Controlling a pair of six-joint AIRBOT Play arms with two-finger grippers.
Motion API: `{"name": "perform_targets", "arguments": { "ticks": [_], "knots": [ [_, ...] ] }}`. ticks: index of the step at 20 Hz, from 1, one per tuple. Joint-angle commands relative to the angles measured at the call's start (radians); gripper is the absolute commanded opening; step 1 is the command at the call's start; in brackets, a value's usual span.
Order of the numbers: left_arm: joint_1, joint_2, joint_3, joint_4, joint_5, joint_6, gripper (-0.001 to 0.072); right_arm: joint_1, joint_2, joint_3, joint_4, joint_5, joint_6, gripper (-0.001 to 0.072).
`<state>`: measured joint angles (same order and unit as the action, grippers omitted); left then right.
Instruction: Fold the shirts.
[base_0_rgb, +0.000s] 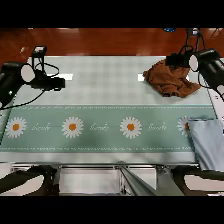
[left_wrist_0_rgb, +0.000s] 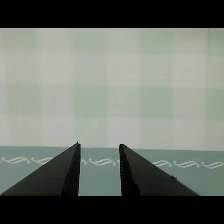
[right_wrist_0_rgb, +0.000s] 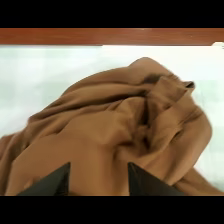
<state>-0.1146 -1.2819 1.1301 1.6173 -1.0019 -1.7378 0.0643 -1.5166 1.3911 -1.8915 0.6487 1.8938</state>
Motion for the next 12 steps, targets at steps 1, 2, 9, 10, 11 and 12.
{"name": "perform_targets", "arguments": {
  "ticks": [1,2,9,10,11,12],
  "knots": [
    [0.074,-0.002,-0.002,0.030,-0.121,0.001,0.0318,-0.085,-0.160,0.129,0.056,0.022,-0.065,0.0418],
    [0.084,-0.002,-0.006,0.042,-0.119,0.001,0.0326,-0.100,-0.208,0.164,0.101,0.075,-0.106,0.0418],
    [0.089,-0.034,-0.014,0.066,-0.180,-0.055,0.0503,-0.124,-0.349,0.195,0.254,0.259,-0.220,0.0333],
    [0.089,-0.031,-0.014,0.065,-0.196,-0.055,0.0503,-0.124,-0.349,0.195,0.285,0.279,-0.241,0.0213],
    [0.089,-0.025,-0.014,0.065,-0.216,-0.055,0.0503,-0.125,-0.348,0.195,0.322,0.304,-0.292,0.0017],
    [0.089,-0.014,-0.014,0.065,-0.232,-0.050,0.0503,-0.125,-0.345,0.199,0.353,0.330,-0.322,0.0022]
  ]
}}
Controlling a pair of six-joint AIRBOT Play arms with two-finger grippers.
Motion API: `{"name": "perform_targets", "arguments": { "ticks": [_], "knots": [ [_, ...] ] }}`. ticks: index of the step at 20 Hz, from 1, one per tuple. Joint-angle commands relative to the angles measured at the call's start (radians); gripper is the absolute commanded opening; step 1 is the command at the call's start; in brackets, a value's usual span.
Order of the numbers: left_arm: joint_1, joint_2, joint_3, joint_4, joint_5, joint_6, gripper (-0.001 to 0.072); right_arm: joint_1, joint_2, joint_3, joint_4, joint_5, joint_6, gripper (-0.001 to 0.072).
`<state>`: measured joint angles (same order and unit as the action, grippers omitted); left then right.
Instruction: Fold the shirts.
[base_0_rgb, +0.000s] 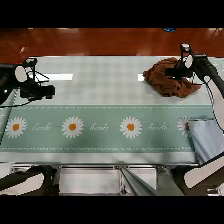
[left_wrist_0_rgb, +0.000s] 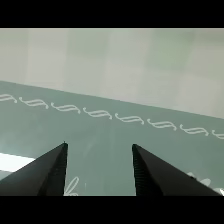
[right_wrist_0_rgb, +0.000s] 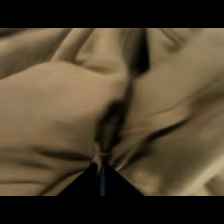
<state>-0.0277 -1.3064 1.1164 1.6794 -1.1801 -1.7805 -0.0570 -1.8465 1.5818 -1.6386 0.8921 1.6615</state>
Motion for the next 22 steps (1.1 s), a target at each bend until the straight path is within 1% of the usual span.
{"name": "perform_targets", "arguments": {
  "ticks": [1,3,6,10,14,17,20,22],
  "knots": [
    [0.002,0.029,0.000,0.003,-0.071,0.007,0.0503,-0.003,-0.009,0.024,0.117,0.121,-0.092,0.0021],
    [0.002,0.091,-0.001,-0.023,-0.091,0.034,0.0503,-0.002,0.034,0.073,0.131,0.160,-0.093,0.0021],
    [0.002,0.253,-0.044,-0.127,-0.045,0.063,0.0503,-0.002,0.165,0.148,0.181,0.126,-0.096,0.0021],
    [0.000,0.523,-0.190,-0.264,0.058,0.132,0.0503,-0.001,0.383,0.234,0.297,0.121,-0.171,0.0021],
    [0.000,0.721,-0.311,-0.320,0.069,0.145,0.0503,-0.001,0.570,0.302,0.370,0.109,-0.241,0.0021],
    [0.000,0.790,-0.355,-0.335,0.069,0.145,0.0503,-0.001,0.658,0.371,0.445,0.090,-0.300,0.0021],
    [0.000,0.801,-0.373,-0.360,0.070,0.145,0.0503,-0.001,0.692,0.468,0.536,0.083,-0.344,0.0021],
    [0.000,0.800,-0.381,-0.377,0.072,0.145,0.0503,-0.001,0.713,0.497,0.630,0.043,-0.386,0.0021]
  ]
}}
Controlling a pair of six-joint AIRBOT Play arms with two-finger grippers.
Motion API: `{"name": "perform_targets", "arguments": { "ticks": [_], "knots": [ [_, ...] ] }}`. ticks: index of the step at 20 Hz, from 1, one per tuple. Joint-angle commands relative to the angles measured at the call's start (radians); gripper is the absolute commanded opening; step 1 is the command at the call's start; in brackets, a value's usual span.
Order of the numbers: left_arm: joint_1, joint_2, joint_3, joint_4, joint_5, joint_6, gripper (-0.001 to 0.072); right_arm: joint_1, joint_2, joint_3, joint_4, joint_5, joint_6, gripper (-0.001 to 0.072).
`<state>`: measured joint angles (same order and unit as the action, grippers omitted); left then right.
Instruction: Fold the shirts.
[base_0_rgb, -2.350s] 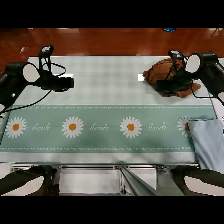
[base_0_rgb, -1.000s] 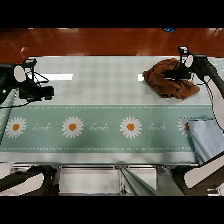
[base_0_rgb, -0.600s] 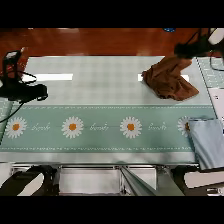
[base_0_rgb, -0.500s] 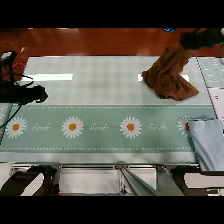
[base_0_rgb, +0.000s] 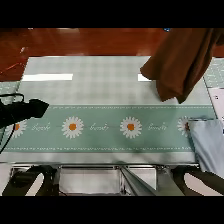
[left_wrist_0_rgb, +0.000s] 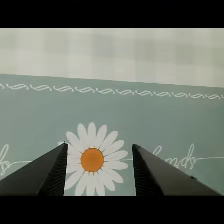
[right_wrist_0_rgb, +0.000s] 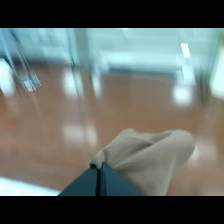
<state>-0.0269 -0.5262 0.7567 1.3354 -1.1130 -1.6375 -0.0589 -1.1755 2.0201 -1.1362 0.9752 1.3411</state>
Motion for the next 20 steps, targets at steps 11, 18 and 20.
{"name": "perform_targets", "arguments": {
  "ticks": [11,18,20],
  "knots": [
    [0.000,0.016,-0.024,-0.034,0.059,0.003,0.0503,0.074,0.078,0.058,0.454,0.087,-0.154,0.0021],
    [0.000,0.016,-0.024,-0.034,0.059,0.003,0.0503,0.531,0.055,-0.097,0.144,0.148,-0.035,0.0021],
    [0.000,0.016,-0.024,-0.034,0.059,0.003,0.0503,0.590,0.045,-0.202,0.084,0.149,0.018,0.0021]
  ]
}}
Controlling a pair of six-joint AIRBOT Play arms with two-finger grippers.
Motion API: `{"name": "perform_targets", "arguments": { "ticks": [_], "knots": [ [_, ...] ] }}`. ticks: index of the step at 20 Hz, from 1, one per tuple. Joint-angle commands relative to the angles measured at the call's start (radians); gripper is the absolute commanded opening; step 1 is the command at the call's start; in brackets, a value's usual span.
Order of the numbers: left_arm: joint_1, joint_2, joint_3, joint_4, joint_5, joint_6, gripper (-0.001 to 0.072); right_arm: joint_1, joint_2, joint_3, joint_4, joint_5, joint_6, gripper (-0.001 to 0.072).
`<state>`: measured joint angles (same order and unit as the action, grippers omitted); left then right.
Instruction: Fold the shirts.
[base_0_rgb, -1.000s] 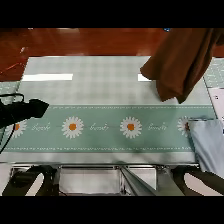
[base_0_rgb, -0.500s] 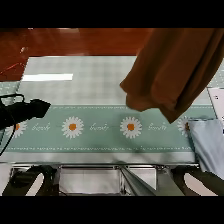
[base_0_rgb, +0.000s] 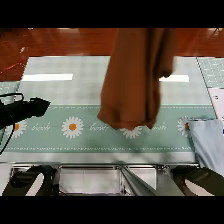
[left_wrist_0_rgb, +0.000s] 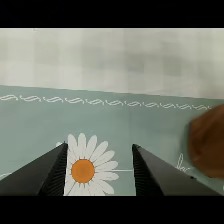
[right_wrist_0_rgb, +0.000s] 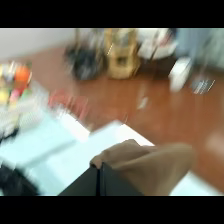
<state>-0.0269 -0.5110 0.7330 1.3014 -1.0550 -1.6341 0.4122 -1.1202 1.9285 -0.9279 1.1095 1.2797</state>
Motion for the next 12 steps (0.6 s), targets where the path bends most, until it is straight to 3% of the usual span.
{"name": "perform_targets", "arguments": {
  "ticks": [1,4,9,10,11,12],
  "knots": [
    [0.000,0.001,0.000,0.000,0.001,0.000,0.0503,0.137,-0.018,-0.182,-0.132,0.014,0.104,0.0021],
    [0.000,0.001,-0.001,-0.001,0.000,-0.001,0.0503,0.195,-0.055,-0.445,-0.096,-0.011,0.132,0.0021],
    [0.000,0.001,-0.027,-0.005,-0.004,-0.001,0.0503,0.322,-0.234,-0.761,0.034,-0.241,0.159,0.0022],
    [0.000,0.001,-0.039,-0.022,-0.005,-0.001,0.0503,0.330,-0.277,-0.760,0.040,-0.254,0.174,0.0085],
    [0.000,0.001,-0.055,-0.047,-0.005,-0.001,0.0503,0.332,-0.306,-0.760,0.048,-0.261,0.185,0.0308],
    [0.000,0.000,-0.076,-0.067,-0.009,-0.001,0.0503,0.313,-0.316,-0.760,0.046,-0.266,0.185,0.0412]
  ]
}}
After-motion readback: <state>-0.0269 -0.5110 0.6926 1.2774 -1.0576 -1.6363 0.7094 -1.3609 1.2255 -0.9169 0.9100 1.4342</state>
